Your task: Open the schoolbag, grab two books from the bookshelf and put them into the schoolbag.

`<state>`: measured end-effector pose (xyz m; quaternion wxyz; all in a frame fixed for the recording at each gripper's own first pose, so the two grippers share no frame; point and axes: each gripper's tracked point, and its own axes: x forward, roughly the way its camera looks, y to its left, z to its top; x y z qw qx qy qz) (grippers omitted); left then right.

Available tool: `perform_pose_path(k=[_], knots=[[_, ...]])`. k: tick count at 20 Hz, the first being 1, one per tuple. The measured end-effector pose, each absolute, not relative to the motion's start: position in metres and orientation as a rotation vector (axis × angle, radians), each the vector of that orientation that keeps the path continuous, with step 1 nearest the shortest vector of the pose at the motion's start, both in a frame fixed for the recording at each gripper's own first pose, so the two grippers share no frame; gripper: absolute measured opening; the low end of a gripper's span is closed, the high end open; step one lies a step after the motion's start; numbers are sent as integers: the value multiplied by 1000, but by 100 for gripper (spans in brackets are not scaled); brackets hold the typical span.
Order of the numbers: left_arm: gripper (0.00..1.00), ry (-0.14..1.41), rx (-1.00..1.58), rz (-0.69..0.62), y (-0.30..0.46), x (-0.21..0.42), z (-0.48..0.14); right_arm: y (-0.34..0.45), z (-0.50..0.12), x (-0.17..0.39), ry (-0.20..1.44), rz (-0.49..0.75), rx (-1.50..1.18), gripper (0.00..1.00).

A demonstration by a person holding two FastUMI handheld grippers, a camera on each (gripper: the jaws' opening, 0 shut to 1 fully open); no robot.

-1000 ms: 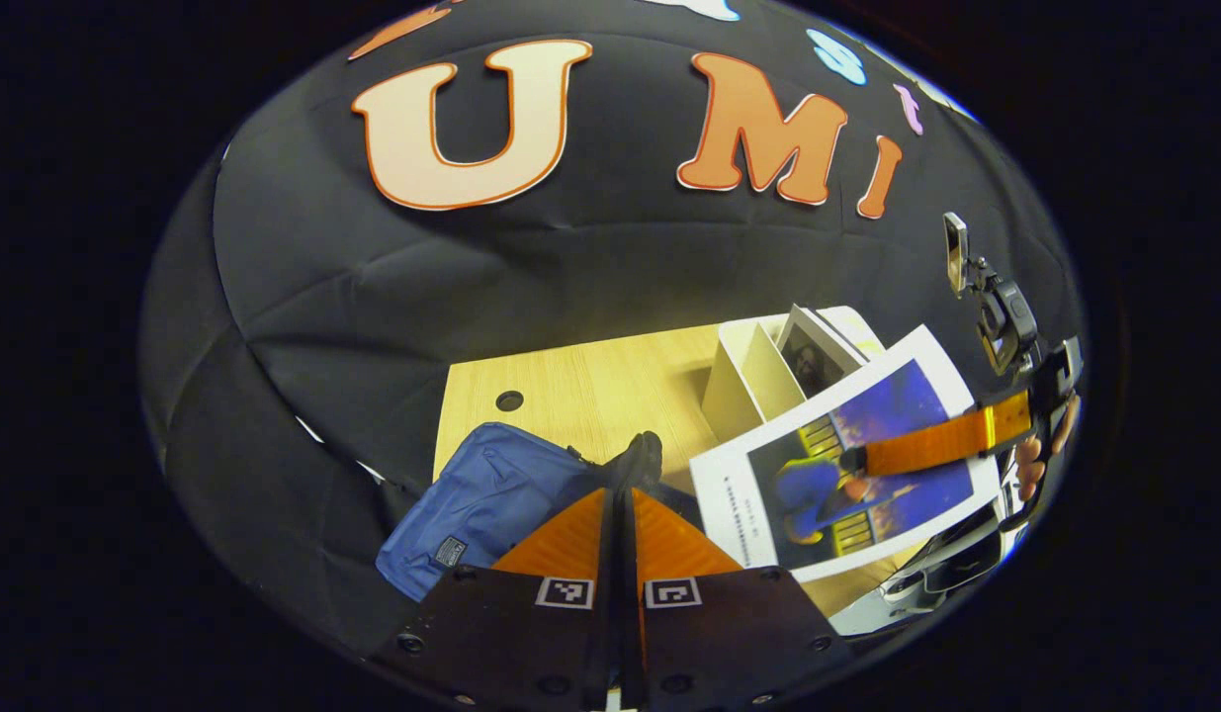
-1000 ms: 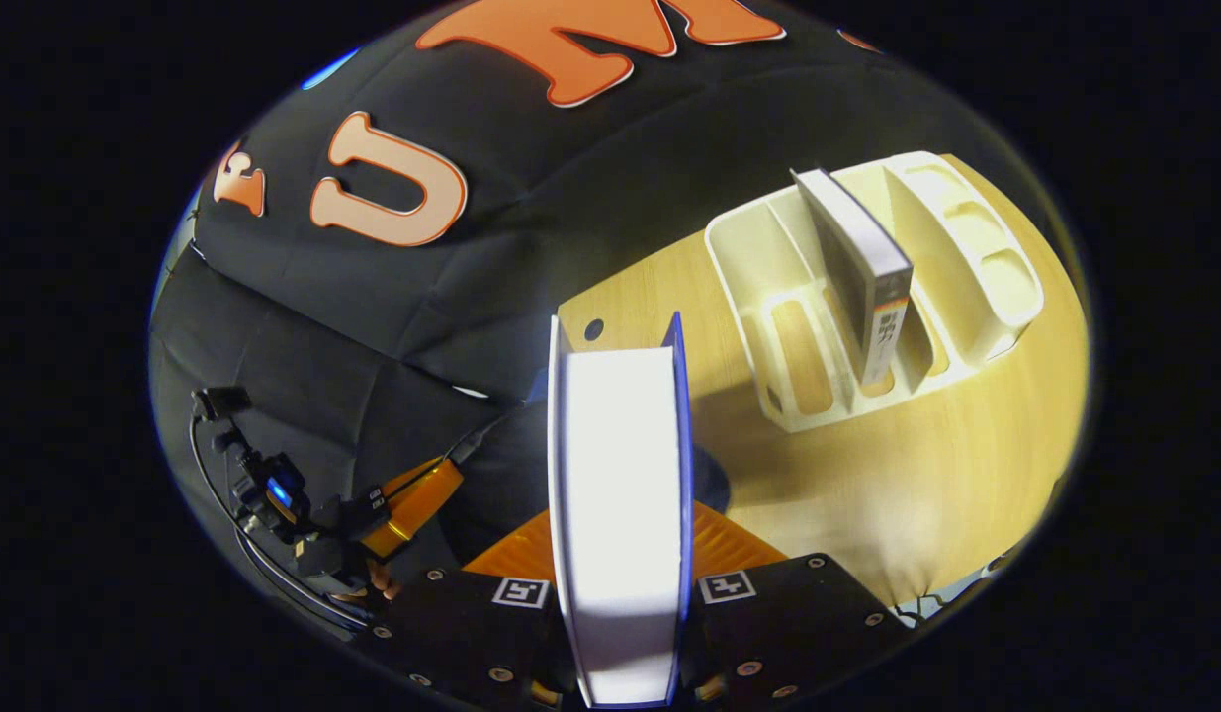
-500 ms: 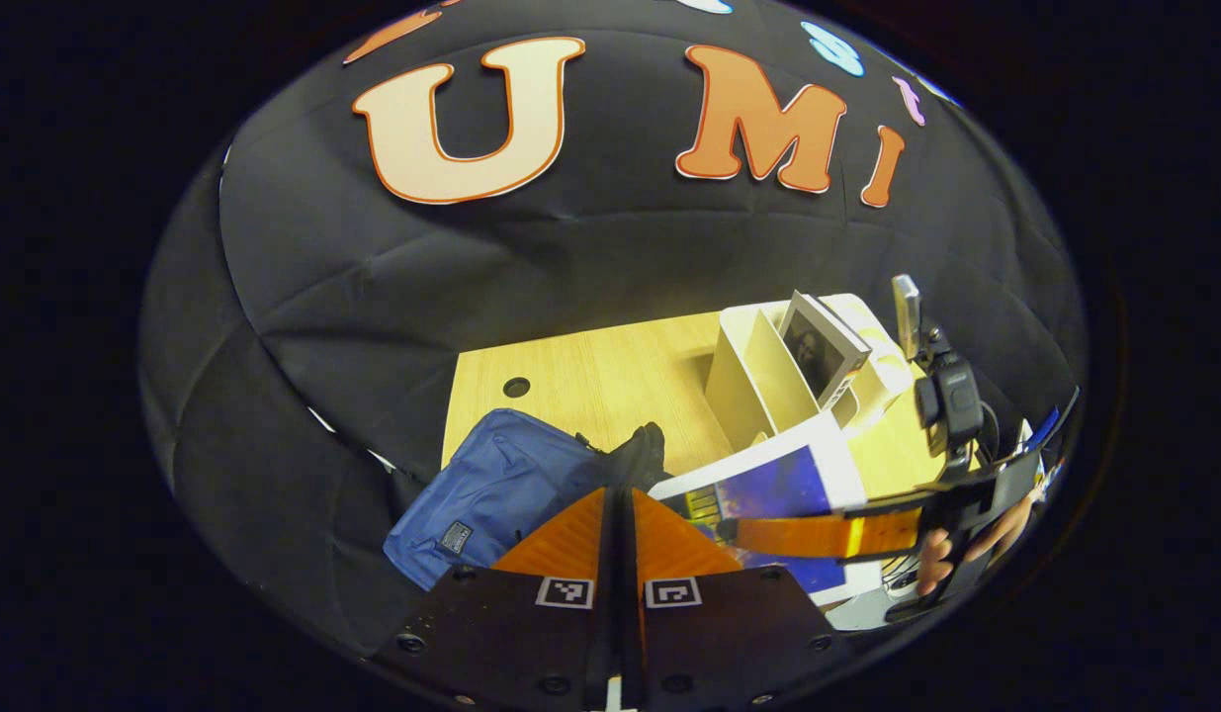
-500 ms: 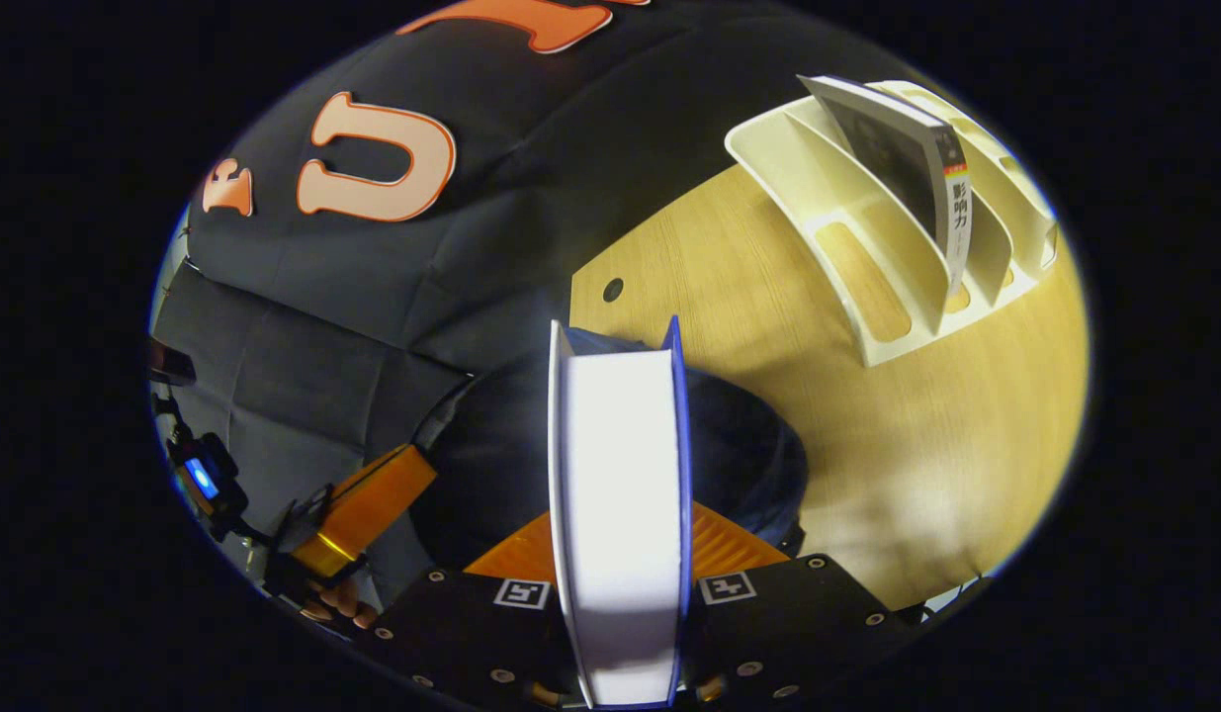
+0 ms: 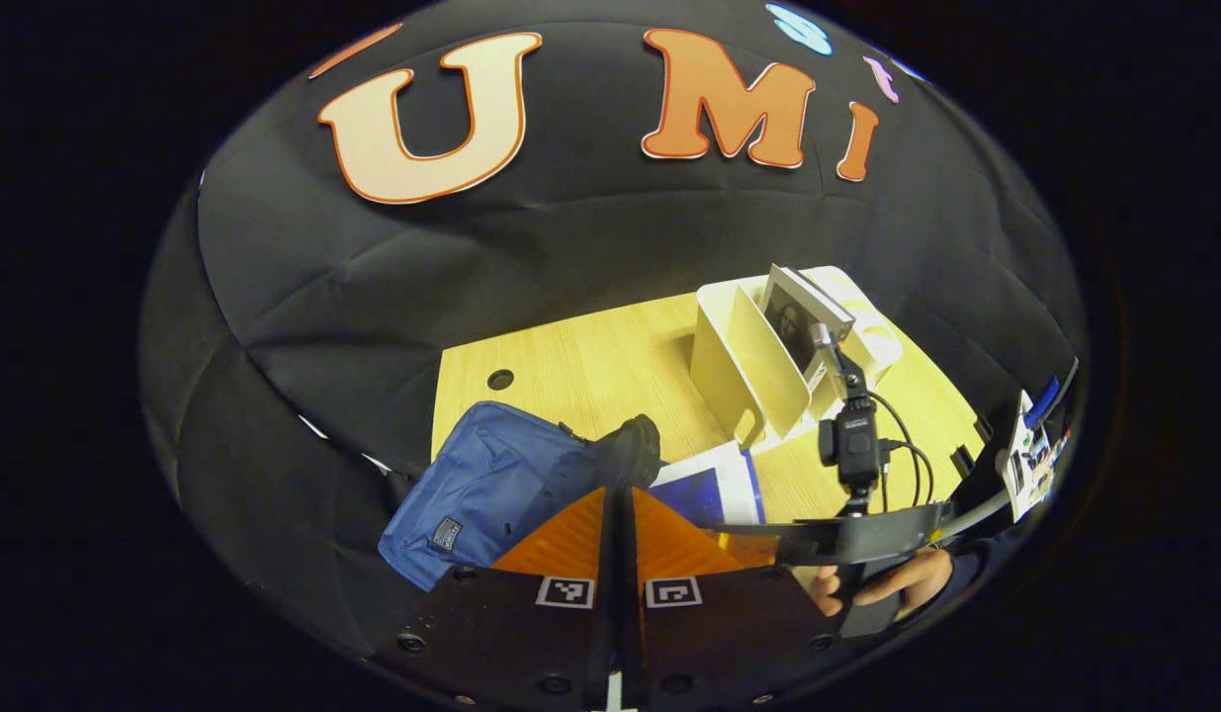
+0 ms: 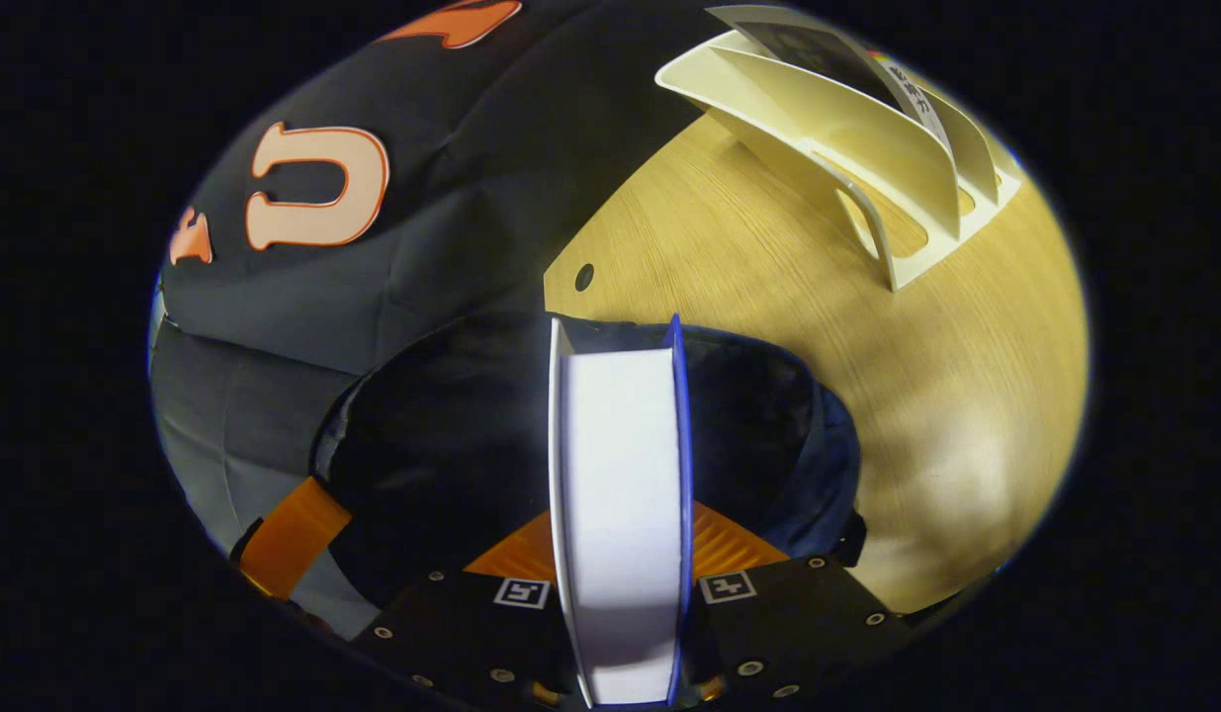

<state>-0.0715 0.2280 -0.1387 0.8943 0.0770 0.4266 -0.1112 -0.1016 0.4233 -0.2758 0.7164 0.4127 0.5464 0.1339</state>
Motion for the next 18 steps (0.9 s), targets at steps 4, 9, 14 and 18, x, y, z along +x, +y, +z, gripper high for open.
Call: perform_pose_path(k=[4,9,14,18], knots=[[3,905,178,-226,228,-73,-147,443,-294,-102,1226,294,972,40],[3,912,133,-279,208,-77,-136,459,-311,-86,1218,280,1049,40],[7,919,194,-315,200,-87,-137,483,-323,-80,1218,290,1069,41],[2,921,202,-328,196,-87,-139,497,-332,-74,1207,285,1099,30]])
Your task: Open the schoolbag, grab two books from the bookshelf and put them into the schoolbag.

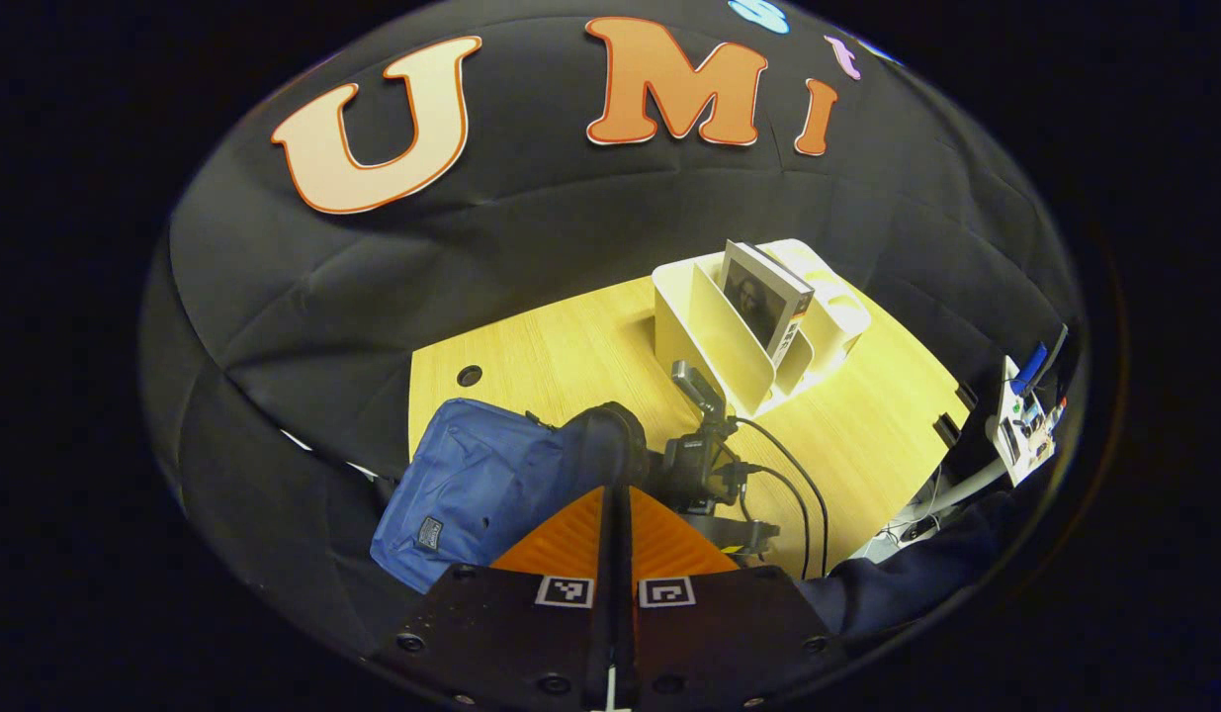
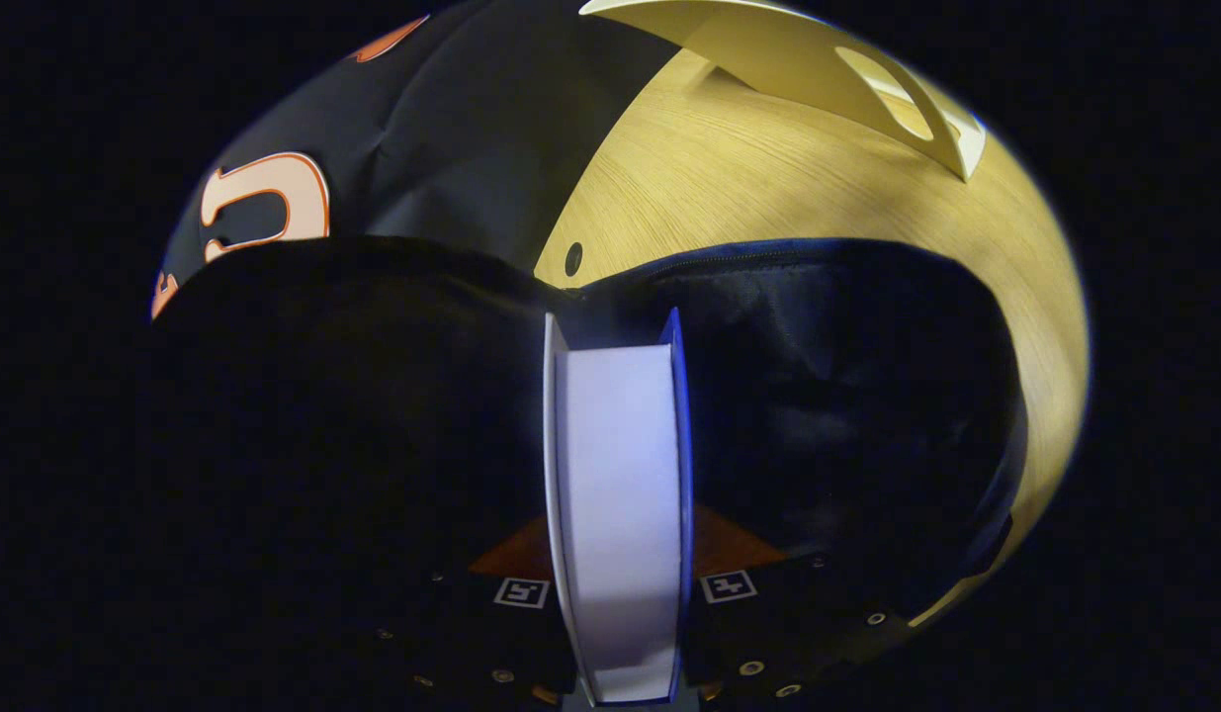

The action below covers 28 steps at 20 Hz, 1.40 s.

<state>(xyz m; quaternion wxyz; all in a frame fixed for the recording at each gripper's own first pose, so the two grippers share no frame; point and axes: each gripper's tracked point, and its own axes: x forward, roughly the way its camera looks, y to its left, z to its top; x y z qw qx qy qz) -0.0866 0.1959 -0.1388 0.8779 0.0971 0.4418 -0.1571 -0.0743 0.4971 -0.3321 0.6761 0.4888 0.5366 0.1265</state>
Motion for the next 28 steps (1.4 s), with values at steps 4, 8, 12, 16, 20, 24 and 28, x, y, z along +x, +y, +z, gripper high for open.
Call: perform_pose_path(k=[4,8,12,16,20,24,28], knots=[[2,915,197,-320,199,-82,-142,509,-339,-73,1241,282,1130,41],[2,896,168,-256,220,-69,-138,501,-333,-94,1416,252,1129,56],[3,875,189,-238,223,-62,-140,480,-309,-98,1434,281,1089,60],[2,878,184,-229,224,-66,-147,453,-285,-106,1437,349,1019,90],[2,885,151,-223,224,-71,-154,428,-262,-98,1366,373,1010,91],[3,888,138,-226,219,-77,-161,384,-232,-80,1215,370,918,90],[3,899,130,-238,211,-84,-168,331,-207,-53,1071,325,806,89]])
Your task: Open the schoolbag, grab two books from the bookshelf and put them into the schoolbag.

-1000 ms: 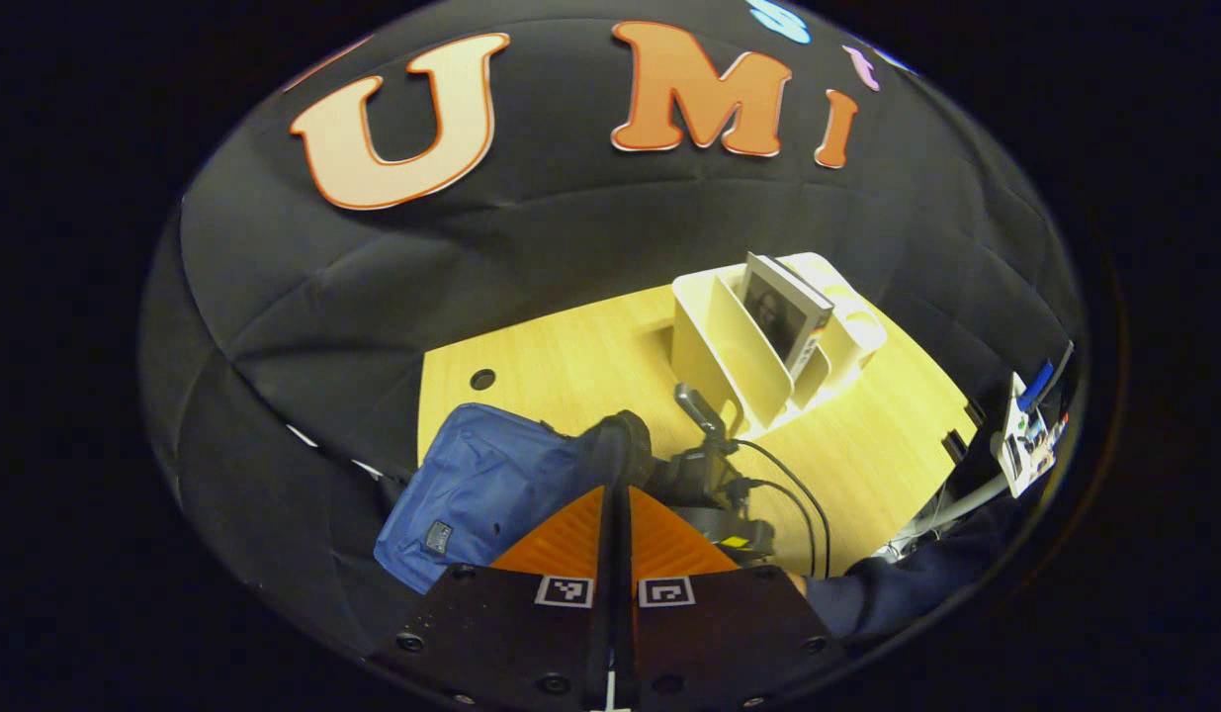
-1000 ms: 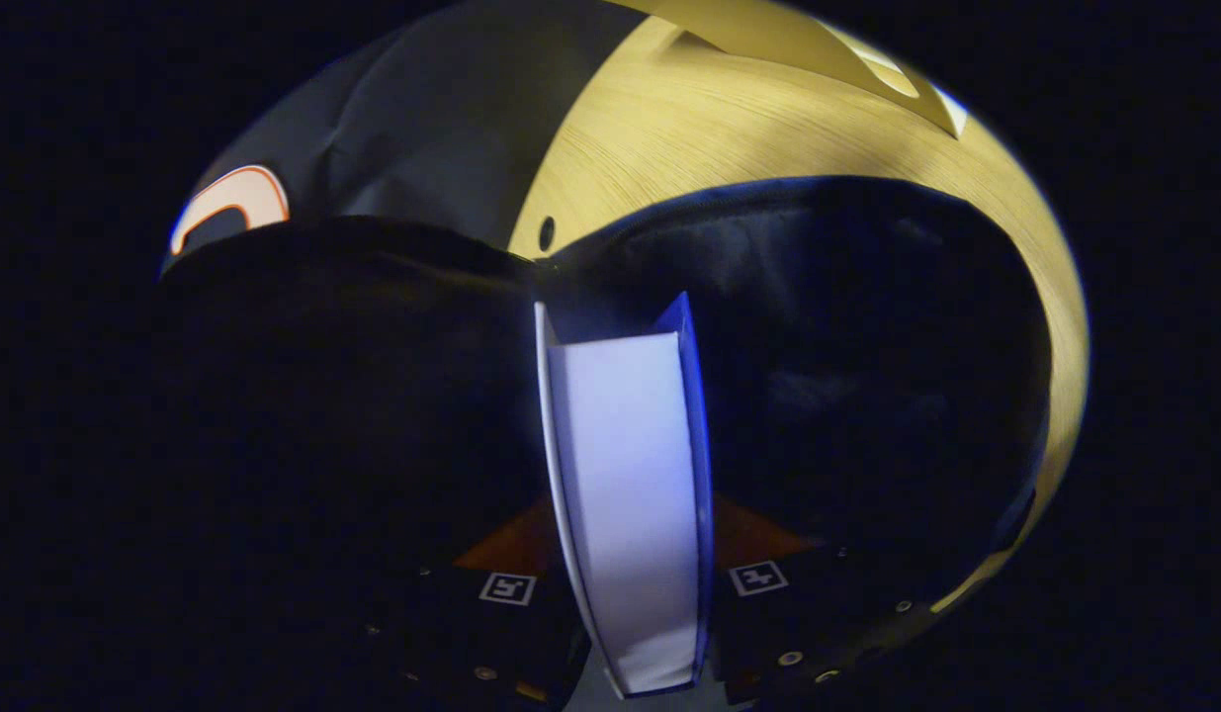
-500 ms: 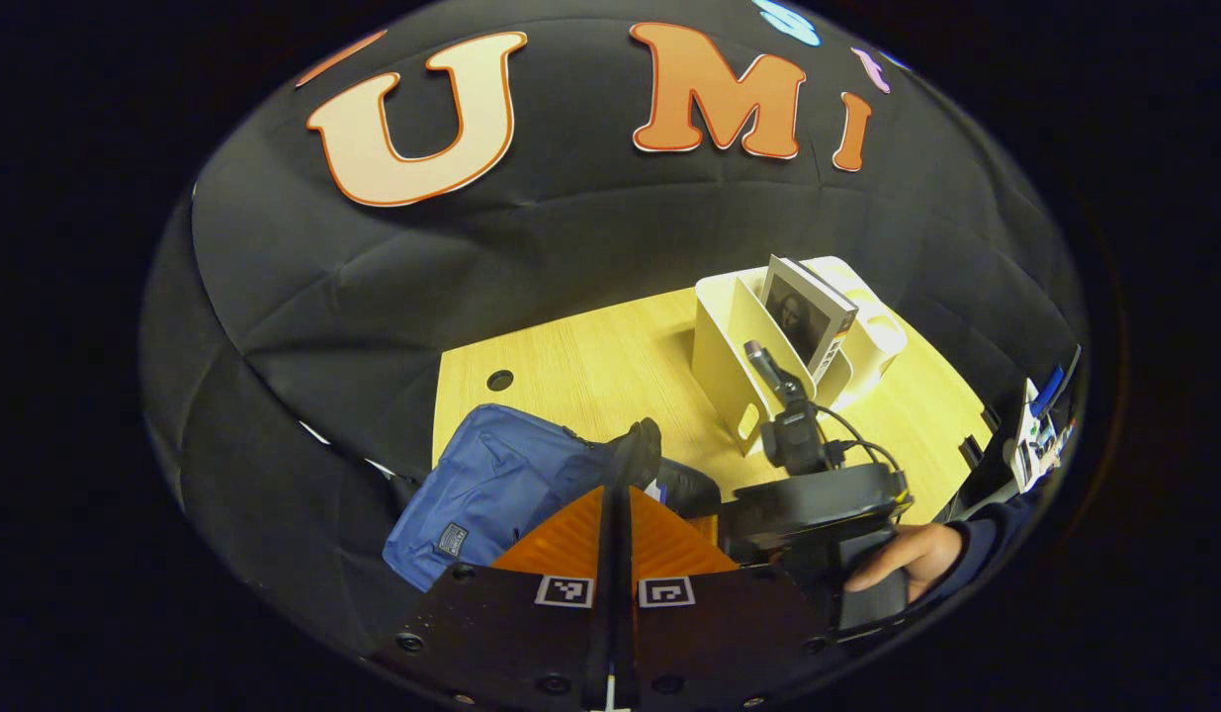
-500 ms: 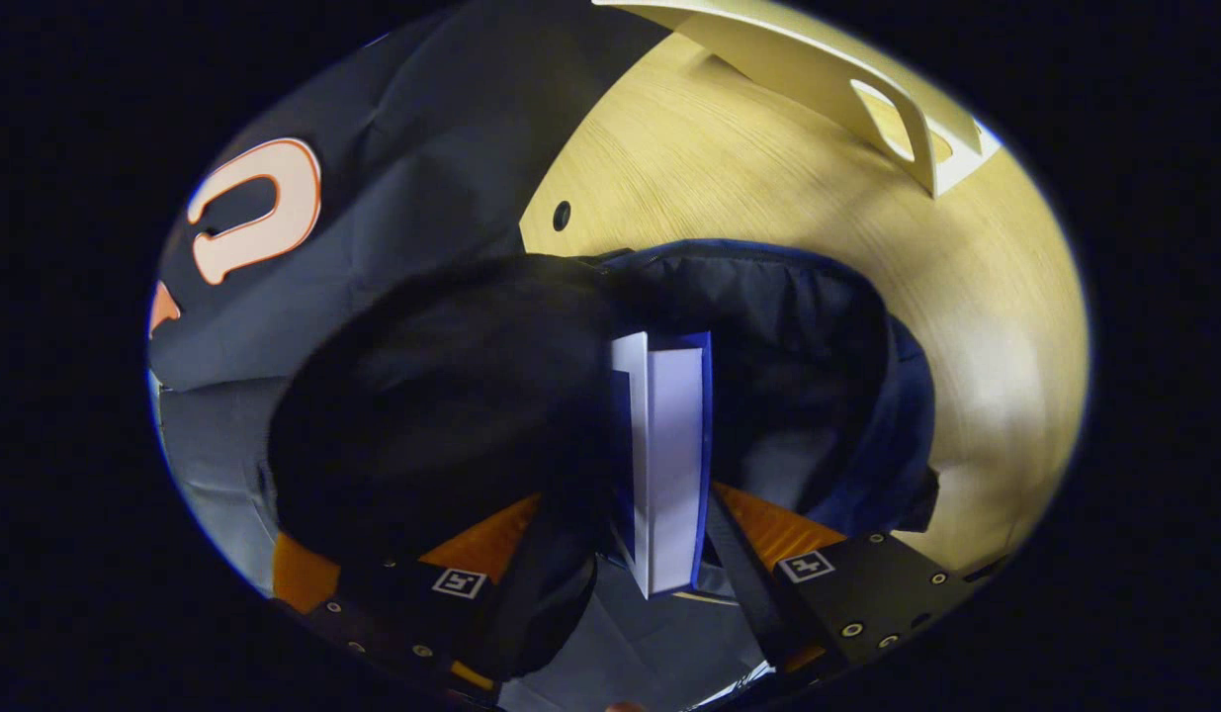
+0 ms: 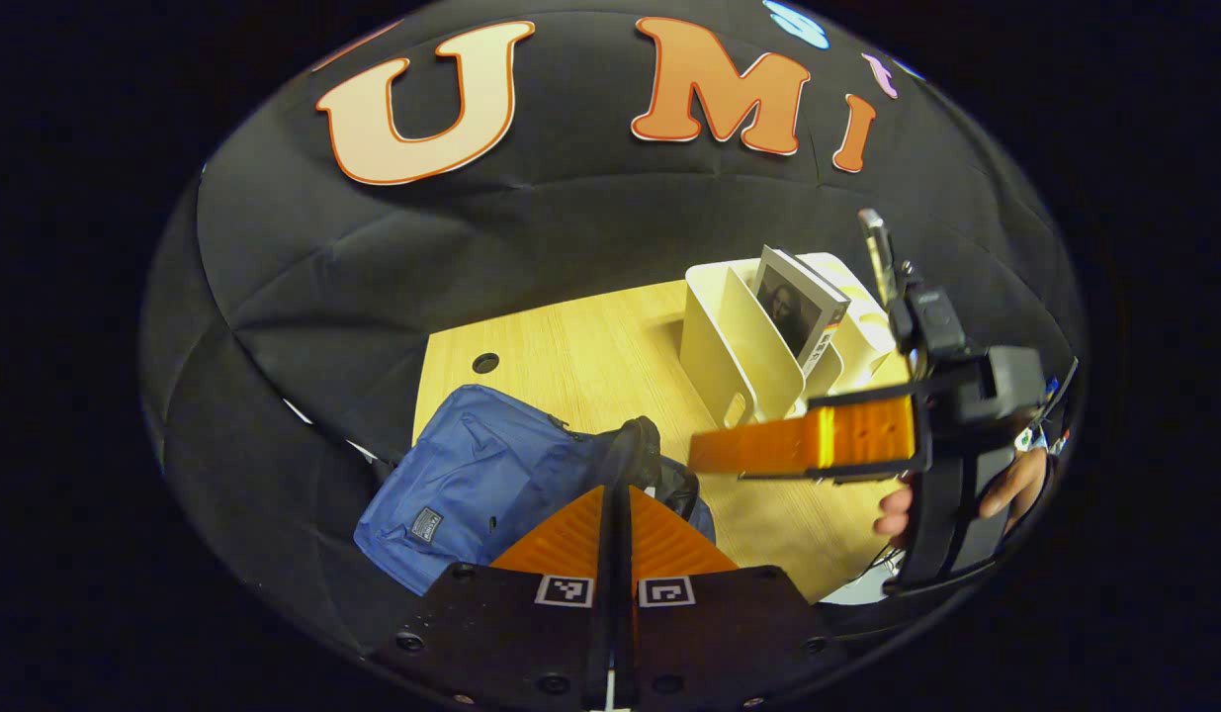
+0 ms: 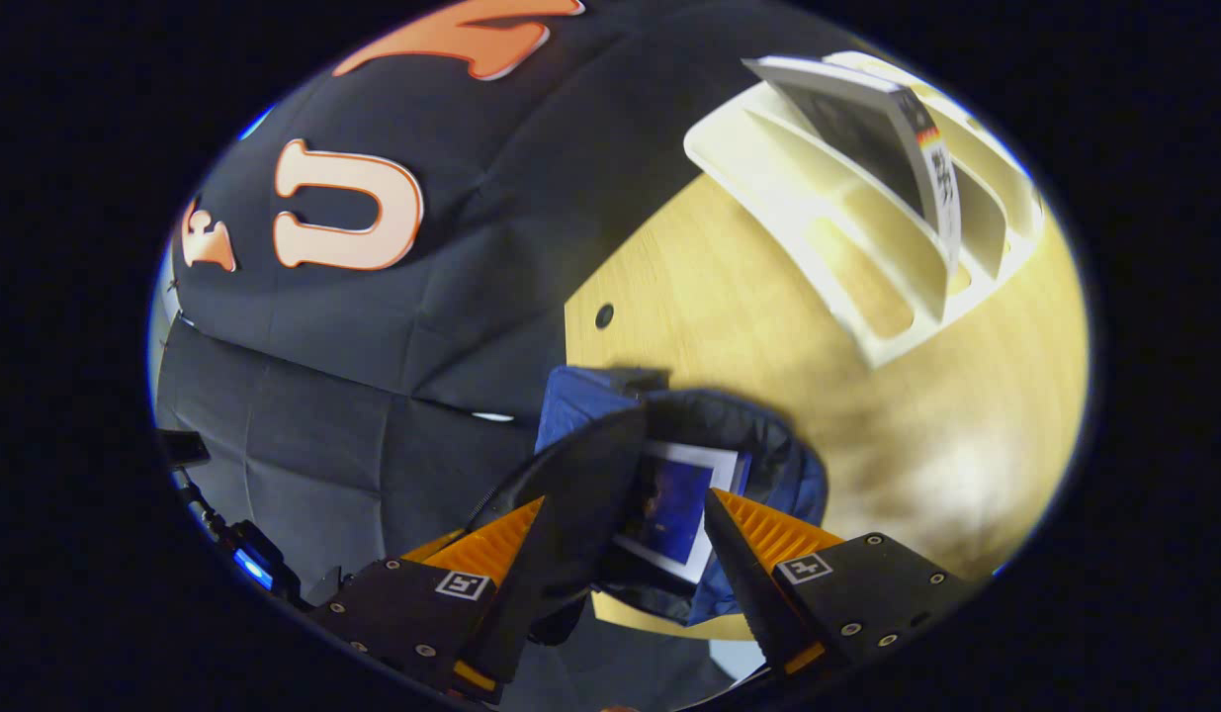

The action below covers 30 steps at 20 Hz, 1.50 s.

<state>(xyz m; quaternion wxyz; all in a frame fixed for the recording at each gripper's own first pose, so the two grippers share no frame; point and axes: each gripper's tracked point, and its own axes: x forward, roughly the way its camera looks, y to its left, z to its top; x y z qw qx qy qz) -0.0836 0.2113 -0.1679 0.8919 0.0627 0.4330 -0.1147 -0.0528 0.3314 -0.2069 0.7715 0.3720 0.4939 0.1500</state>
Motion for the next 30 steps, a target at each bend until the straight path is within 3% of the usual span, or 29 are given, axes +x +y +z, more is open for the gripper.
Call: perform_pose_path(k=[7,17,22,30], knots=[[2,901,140,-245,204,-87,-173,222,-180,-18,907,178,524,90],[2,900,144,-247,201,-89,-175,121,-136,23,864,60,218,91],[2,893,139,-249,205,-83,-167,102,-142,44,1006,96,41,92],[3,890,130,-245,213,-80,-161,119,-214,82,1318,151,-45,88]])
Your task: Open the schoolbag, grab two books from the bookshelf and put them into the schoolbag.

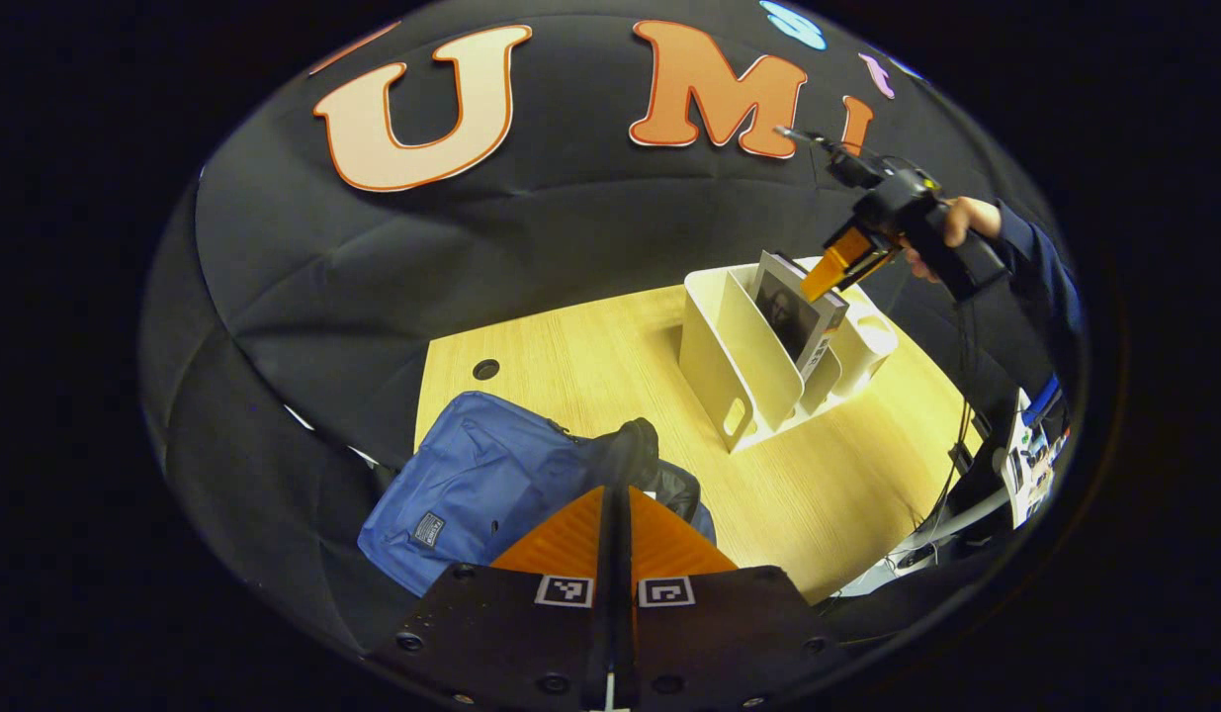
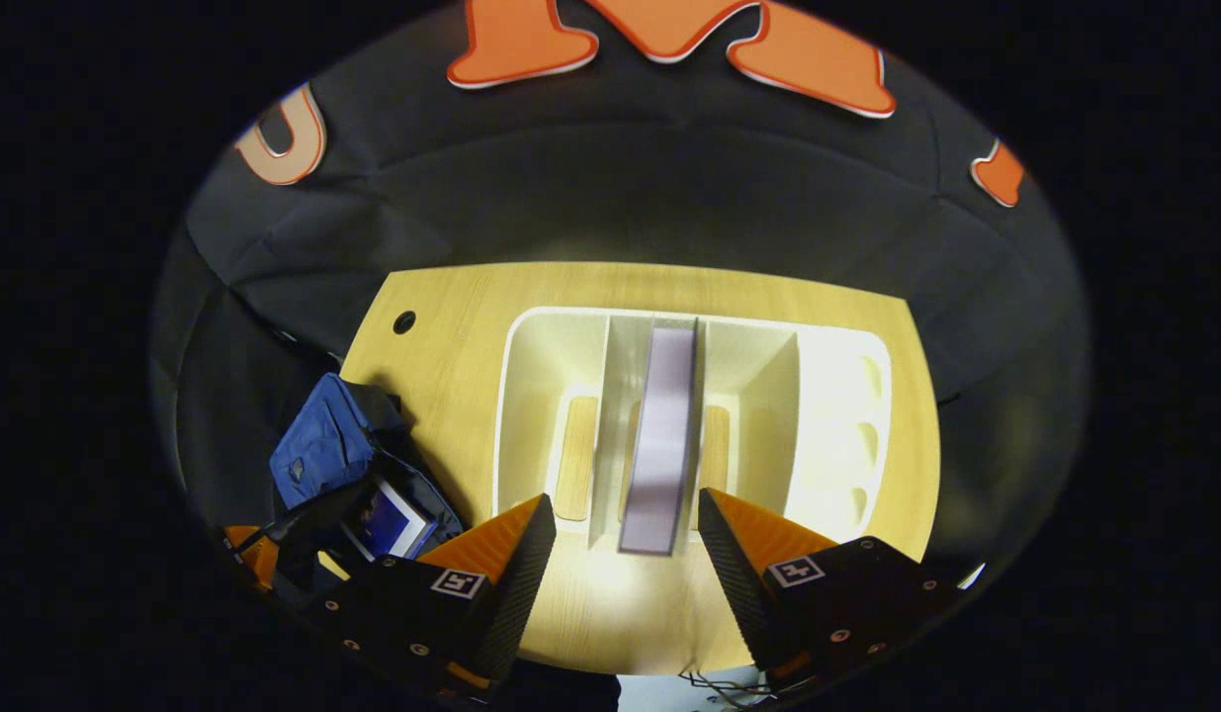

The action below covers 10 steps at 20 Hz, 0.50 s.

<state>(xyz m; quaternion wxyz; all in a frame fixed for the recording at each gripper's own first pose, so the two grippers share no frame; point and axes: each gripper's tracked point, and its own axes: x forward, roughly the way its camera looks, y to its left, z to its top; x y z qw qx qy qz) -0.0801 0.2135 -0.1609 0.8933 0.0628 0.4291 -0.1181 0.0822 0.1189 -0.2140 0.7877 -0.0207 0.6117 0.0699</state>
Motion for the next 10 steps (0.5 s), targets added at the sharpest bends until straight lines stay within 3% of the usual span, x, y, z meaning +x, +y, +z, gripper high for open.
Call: perform_pose_path(k=[6,10], knots=[[2,894,115,-261,211,-80,-164,112,-258,109,1442,60,-62,81],[2,897,110,-269,210,-79,-167,108,-284,112,1482,20,-128,66]])
